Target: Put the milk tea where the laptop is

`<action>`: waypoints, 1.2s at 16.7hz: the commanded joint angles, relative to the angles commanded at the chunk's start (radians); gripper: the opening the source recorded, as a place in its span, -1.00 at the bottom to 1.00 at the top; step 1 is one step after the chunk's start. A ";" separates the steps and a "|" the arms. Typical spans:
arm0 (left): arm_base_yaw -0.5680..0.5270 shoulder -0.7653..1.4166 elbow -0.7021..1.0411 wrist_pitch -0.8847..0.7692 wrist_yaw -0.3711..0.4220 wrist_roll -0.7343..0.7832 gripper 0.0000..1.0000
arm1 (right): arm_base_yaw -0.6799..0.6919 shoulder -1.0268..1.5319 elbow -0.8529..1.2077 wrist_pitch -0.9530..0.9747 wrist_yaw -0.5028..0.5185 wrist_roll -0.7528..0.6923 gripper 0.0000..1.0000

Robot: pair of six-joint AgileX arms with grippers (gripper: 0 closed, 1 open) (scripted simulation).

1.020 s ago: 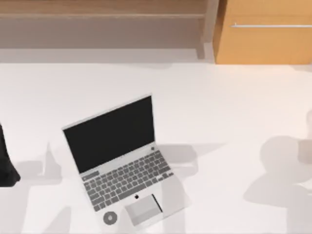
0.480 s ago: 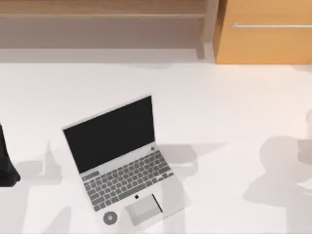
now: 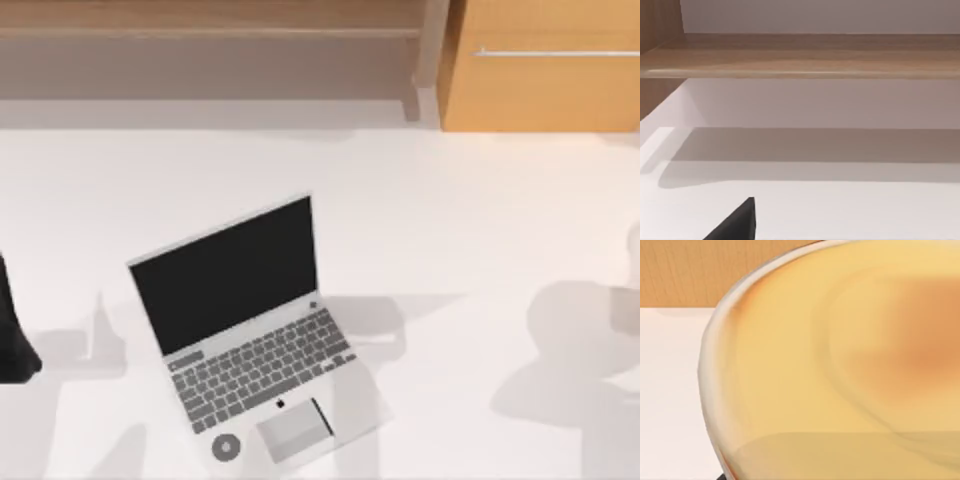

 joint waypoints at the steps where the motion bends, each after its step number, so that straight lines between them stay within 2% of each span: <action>1: 0.000 0.000 0.000 0.000 0.000 0.000 1.00 | 0.000 -0.009 0.003 -0.008 0.000 0.000 -1.00; 6: 0.000 0.000 0.000 0.000 0.000 0.000 1.00 | 0.007 -0.015 0.009 -0.001 0.006 0.005 -1.00; 10: 0.000 0.000 0.000 0.000 0.000 0.000 1.00 | 0.111 -0.046 0.072 -0.040 0.104 0.058 -1.00; 14: 0.000 0.000 0.000 0.000 0.000 0.000 1.00 | 0.312 -0.047 0.150 -0.168 0.288 0.163 -1.00; 20: 0.000 0.000 0.000 0.000 0.000 0.000 1.00 | 0.712 -0.015 0.288 -0.441 0.646 0.391 -1.00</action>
